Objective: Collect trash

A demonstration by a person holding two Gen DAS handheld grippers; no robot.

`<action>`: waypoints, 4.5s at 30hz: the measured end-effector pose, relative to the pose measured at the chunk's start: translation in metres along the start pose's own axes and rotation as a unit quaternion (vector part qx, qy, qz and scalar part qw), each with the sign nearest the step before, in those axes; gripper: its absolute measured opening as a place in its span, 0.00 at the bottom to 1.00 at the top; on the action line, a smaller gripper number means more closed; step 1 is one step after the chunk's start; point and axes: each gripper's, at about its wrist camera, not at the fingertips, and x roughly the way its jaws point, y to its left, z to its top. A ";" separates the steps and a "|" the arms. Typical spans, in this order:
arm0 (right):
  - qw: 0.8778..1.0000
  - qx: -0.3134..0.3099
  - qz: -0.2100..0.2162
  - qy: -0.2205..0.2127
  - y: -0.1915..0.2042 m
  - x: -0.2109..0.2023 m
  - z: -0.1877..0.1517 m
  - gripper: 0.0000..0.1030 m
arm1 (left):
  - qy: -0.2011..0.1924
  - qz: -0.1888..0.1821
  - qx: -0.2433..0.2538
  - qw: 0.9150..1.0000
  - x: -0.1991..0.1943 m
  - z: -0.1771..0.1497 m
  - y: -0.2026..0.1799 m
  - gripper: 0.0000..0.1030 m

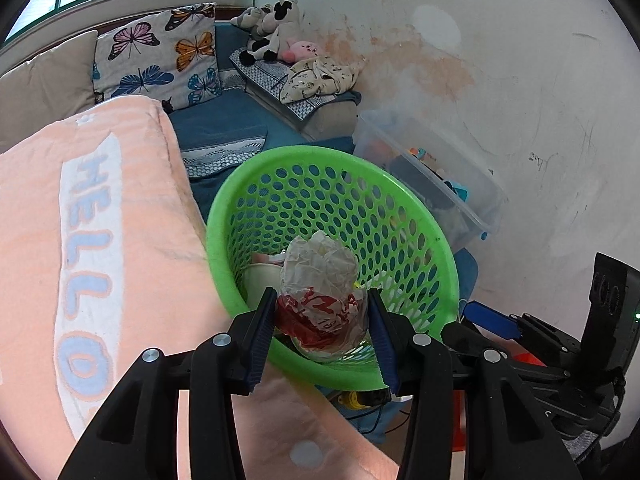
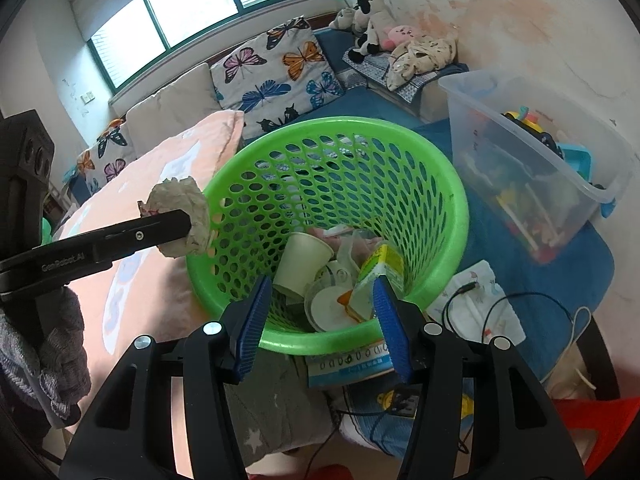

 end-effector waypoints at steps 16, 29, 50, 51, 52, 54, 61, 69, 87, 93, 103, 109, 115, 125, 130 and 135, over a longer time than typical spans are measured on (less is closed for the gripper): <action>1.000 0.019 -0.007 -0.008 -0.015 -0.006 -0.008 0.74 | 0.011 0.002 0.010 1.000 0.014 -0.001 -0.011 0.55; 0.999 0.021 -0.019 -0.015 -0.018 -0.011 -0.011 0.96 | 0.000 0.002 0.000 1.000 0.010 -0.003 -0.008 0.72; 0.997 -0.012 -0.063 -0.037 -0.008 -0.020 -0.020 0.96 | -0.036 0.030 0.001 0.999 -0.028 -0.017 0.004 0.90; 0.997 -0.014 -0.064 -0.037 -0.007 -0.021 -0.020 0.96 | -0.038 0.032 0.000 0.999 -0.030 -0.018 0.006 0.90; 0.997 -0.017 -0.065 -0.037 -0.005 -0.022 -0.021 0.96 | -0.041 0.034 -0.002 0.999 -0.033 -0.020 0.007 0.91; 0.997 -0.018 -0.062 -0.037 -0.002 -0.024 -0.022 0.96 | -0.045 0.039 -0.003 0.998 -0.038 -0.023 0.009 0.91; 0.996 -0.041 -0.072 -0.041 0.019 -0.029 -0.029 0.96 | -0.066 0.066 -0.009 0.996 -0.065 -0.037 0.020 0.93; 0.992 -0.086 -0.078 -0.039 0.048 -0.030 -0.037 0.96 | -0.084 0.099 -0.023 0.991 -0.096 -0.056 0.039 0.93; 0.991 -0.112 -0.050 -0.051 0.096 -0.041 -0.049 0.96 | -0.129 0.185 -0.038 0.974 -0.165 -0.106 0.069 0.93; 0.991 -0.115 -0.043 -0.060 0.106 -0.047 -0.051 0.96 | -0.135 0.194 -0.048 0.971 -0.181 -0.119 0.074 0.93; 0.991 -0.123 -0.024 -0.055 0.122 -0.048 -0.060 0.96 | -0.140 0.226 -0.075 0.961 -0.196 -0.140 0.087 0.93; 0.990 -0.129 -0.010 -0.049 0.131 -0.046 -0.065 0.96 | -0.145 0.248 -0.080 0.955 -0.204 -0.149 0.090 0.93; 0.990 -0.135 0.001 -0.041 0.140 -0.042 -0.068 0.96 | -0.145 0.262 -0.078 0.951 -0.207 -0.155 0.092 0.93; 0.988 -0.150 0.012 -0.031 0.157 -0.034 -0.070 0.96 | -0.145 0.275 -0.094 0.946 -0.216 -0.163 0.104 0.93; 0.987 -0.160 0.019 -0.026 0.167 -0.030 -0.070 0.96 | -0.142 0.286 -0.104 0.942 -0.218 -0.167 0.111 0.93; 0.986 -0.164 0.022 -0.023 0.170 -0.027 -0.071 0.96 | -0.143 0.290 -0.106 0.940 -0.221 -0.170 0.114 0.93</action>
